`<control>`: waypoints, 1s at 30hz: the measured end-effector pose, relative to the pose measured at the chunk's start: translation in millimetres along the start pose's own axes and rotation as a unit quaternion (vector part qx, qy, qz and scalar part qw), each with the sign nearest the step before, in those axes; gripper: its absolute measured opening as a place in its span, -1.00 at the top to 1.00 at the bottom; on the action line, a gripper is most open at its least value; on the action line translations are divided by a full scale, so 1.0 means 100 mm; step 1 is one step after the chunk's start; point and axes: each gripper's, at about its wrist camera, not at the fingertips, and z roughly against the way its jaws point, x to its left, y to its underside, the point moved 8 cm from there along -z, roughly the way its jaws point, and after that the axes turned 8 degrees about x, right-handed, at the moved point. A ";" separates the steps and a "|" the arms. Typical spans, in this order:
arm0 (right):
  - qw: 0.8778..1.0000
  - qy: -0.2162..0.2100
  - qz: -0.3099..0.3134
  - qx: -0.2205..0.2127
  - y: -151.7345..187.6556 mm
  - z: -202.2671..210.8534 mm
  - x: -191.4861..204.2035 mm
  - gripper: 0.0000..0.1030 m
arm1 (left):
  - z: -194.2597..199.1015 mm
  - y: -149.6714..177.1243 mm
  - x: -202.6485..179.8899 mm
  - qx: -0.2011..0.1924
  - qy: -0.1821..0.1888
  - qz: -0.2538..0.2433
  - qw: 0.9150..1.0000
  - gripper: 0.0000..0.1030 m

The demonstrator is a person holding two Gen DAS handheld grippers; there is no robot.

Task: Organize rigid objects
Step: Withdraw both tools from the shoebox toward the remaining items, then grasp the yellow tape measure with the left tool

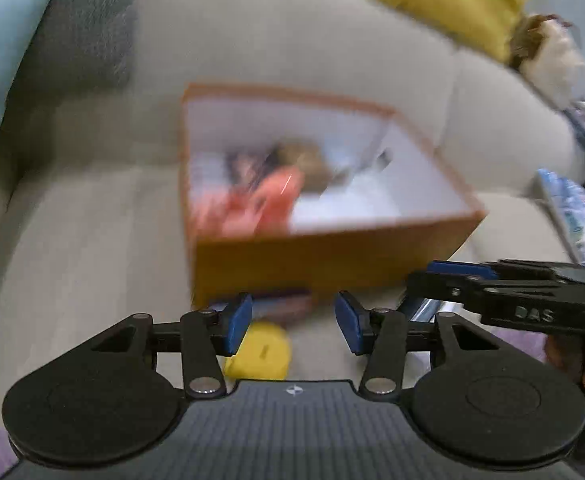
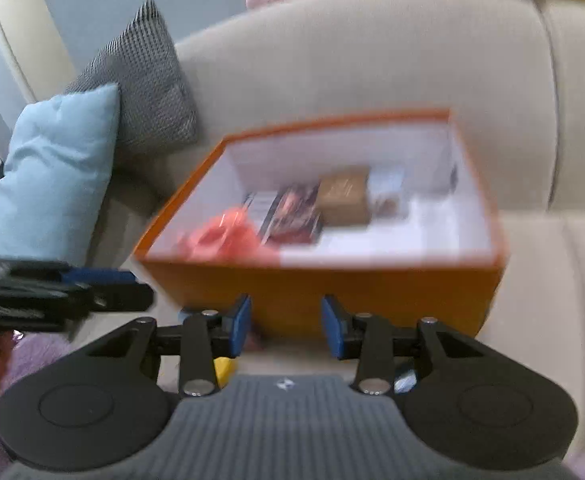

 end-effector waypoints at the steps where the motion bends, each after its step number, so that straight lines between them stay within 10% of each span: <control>1: 1.000 0.001 0.000 0.009 0.09 -0.07 0.04 0.20 | -0.09 0.08 0.06 0.007 -0.005 0.012 1.000 -0.11; 23: 0.997 0.028 0.023 0.069 0.43 -0.95 0.32 0.21 | -0.98 0.25 0.40 0.063 0.021 0.111 0.992 -0.35; 30: 0.997 0.027 0.029 0.068 0.46 -0.99 0.35 0.22 | -0.90 0.27 0.37 0.053 0.031 0.101 0.993 0.06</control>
